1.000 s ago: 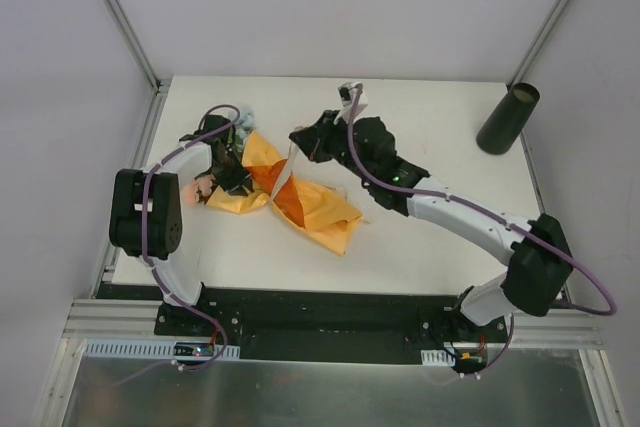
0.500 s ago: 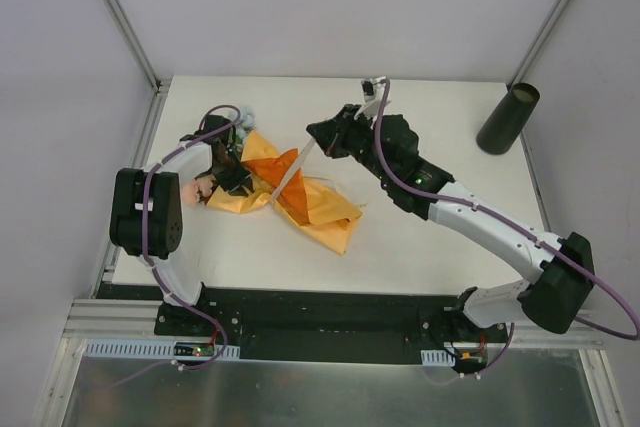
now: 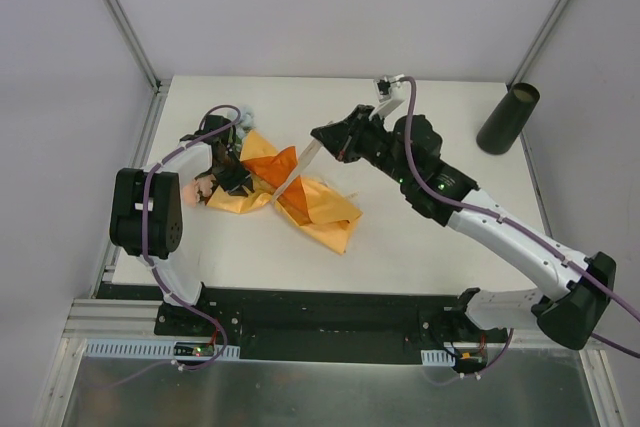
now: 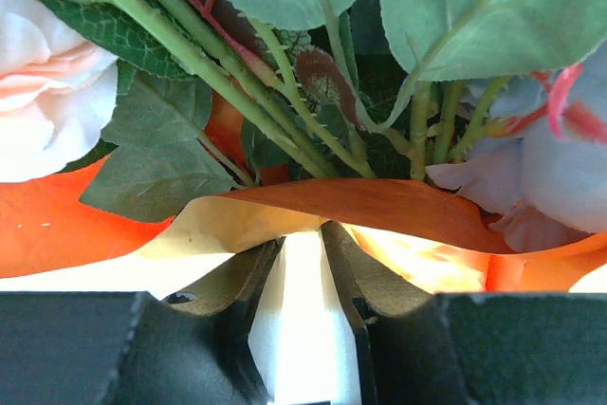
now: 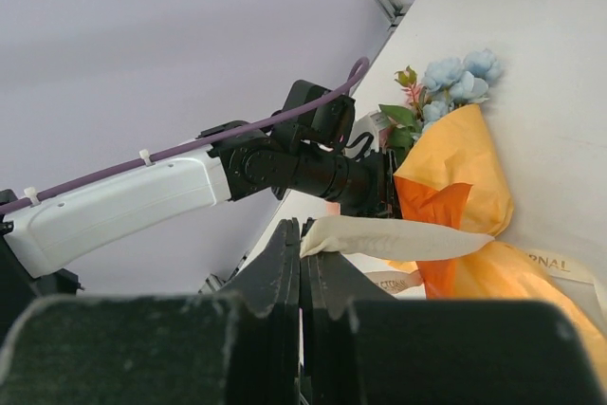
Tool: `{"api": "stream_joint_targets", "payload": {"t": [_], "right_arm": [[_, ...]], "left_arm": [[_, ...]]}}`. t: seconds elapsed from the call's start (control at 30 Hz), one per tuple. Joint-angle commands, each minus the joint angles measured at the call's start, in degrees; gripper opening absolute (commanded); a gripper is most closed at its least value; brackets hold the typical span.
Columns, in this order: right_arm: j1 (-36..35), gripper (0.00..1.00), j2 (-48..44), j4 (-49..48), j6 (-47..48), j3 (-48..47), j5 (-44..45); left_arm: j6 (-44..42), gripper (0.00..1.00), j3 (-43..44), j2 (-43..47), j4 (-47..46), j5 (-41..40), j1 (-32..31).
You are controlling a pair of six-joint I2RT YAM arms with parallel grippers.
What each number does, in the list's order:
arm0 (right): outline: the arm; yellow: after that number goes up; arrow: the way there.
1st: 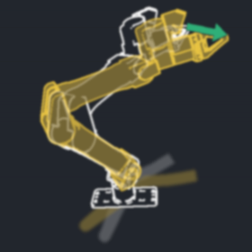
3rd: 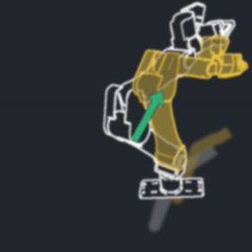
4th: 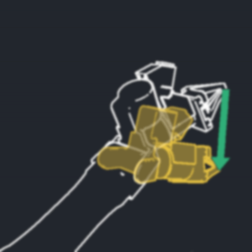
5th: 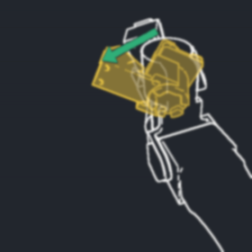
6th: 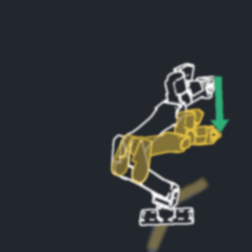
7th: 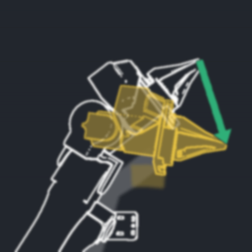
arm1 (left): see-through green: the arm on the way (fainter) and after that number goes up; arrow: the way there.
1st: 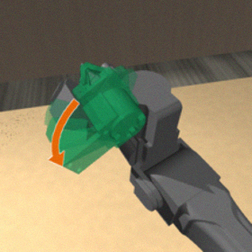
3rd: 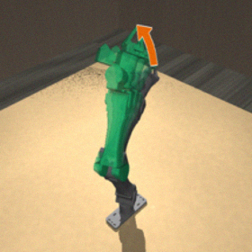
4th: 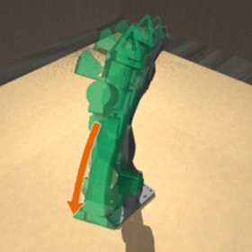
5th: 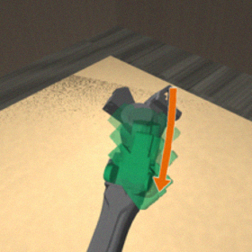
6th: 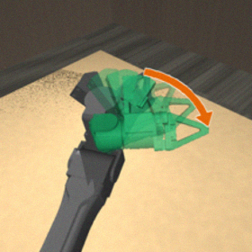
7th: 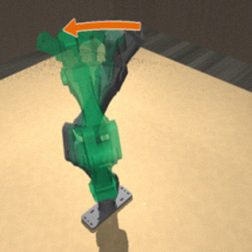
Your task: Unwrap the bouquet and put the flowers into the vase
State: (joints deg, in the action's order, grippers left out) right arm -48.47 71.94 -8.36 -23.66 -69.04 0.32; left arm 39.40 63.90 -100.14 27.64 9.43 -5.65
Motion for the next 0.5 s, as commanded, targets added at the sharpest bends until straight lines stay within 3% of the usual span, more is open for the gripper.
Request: {"api": "stream_joint_targets", "payload": {"t": [0.0,0.23,0.47], "right_arm": [[0.3,0.0,-5.3,-3.4,0.4,-3.8,-0.7],[0.3,0.0,-10.9,2.7,11.7,-8.0,13.1],[0.3,0.0,-18.1,5.5,4.6,-4.9,11.1]], "left_arm": [[-1.6,0.25,-0.3,-1.3,0.7,-3.7,-0.1],[-1.6,0.25,0.0,-1.6,0.8,-4.0,-0.1],[-1.5,0.27,0.4,-1.6,1.1,-3.9,-0.1]]}}
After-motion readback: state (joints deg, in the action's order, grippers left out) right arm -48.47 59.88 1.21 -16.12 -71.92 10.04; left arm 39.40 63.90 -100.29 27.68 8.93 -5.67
